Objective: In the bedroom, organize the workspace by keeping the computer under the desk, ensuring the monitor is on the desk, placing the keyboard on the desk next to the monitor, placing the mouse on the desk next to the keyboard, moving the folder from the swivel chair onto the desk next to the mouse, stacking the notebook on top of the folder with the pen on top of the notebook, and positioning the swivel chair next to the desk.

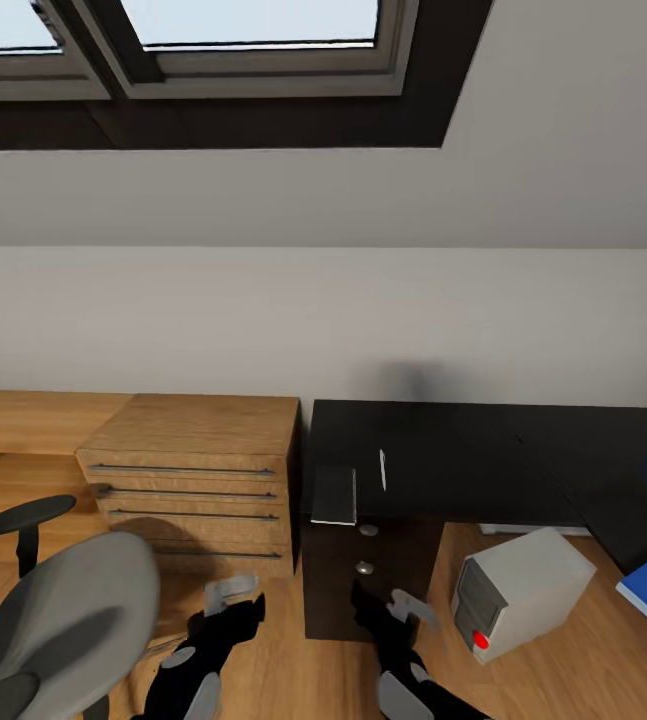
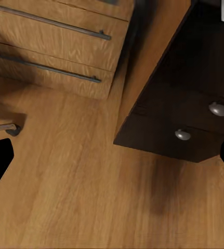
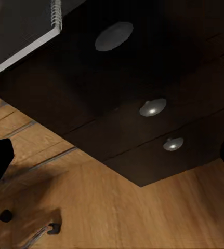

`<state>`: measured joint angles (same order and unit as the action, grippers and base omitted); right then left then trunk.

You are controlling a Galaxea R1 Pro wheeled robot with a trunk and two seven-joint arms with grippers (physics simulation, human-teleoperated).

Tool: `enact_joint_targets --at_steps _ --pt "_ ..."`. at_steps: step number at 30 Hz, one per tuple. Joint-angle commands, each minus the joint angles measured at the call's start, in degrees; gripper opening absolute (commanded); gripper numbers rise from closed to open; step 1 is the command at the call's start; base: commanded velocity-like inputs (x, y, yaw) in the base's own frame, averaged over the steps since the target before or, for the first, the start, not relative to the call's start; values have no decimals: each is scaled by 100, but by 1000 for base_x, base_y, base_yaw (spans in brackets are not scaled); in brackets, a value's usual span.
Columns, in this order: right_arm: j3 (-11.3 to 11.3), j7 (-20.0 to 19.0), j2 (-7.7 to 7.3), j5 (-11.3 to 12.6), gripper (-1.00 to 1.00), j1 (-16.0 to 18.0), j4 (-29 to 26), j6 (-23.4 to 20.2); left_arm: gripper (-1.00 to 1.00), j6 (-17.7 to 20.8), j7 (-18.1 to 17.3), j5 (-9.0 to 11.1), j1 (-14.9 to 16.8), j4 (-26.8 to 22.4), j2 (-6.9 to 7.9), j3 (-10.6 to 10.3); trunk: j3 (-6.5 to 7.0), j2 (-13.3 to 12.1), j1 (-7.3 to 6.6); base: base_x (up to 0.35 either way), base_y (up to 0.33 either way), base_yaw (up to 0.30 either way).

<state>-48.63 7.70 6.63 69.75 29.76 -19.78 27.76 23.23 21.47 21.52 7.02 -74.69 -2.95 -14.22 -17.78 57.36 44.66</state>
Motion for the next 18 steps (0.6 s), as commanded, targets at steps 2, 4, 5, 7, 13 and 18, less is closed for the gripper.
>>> enact_joint_targets --at_steps 2,4,5,7,13,18 --pt "-23 49 -13 39 100 56 -202 -173 100 161 52 110 3 -300 -7 131 -8 5 1 0 0 0" --pt "257 47 -25 55 100 121 -849 -688 100 1045 44 557 2 -1139 -22 789 -8 5 1 0 0 0" --pt "332 47 -26 59 100 125 -955 -766 100 1188 42 658 2 -1246 -21 896 -8 5 1 0 0 0" --pt "565 36 -28 68 100 134 -1232 -1022 100 1473 36 961 2 -1446 -8 1197 -8 5 1 0 0 0" --pt "1373 -840 -153 215 100 140 -1652 -2121 100 1717 24 1456 1 -1592 24 1830 -8 5 1 0 0 0" --pt "1578 -1751 -469 539 100 136 -1688 -2856 100 1679 38 1455 1 -1593 23 1914 -8 5 1 0 0 0"
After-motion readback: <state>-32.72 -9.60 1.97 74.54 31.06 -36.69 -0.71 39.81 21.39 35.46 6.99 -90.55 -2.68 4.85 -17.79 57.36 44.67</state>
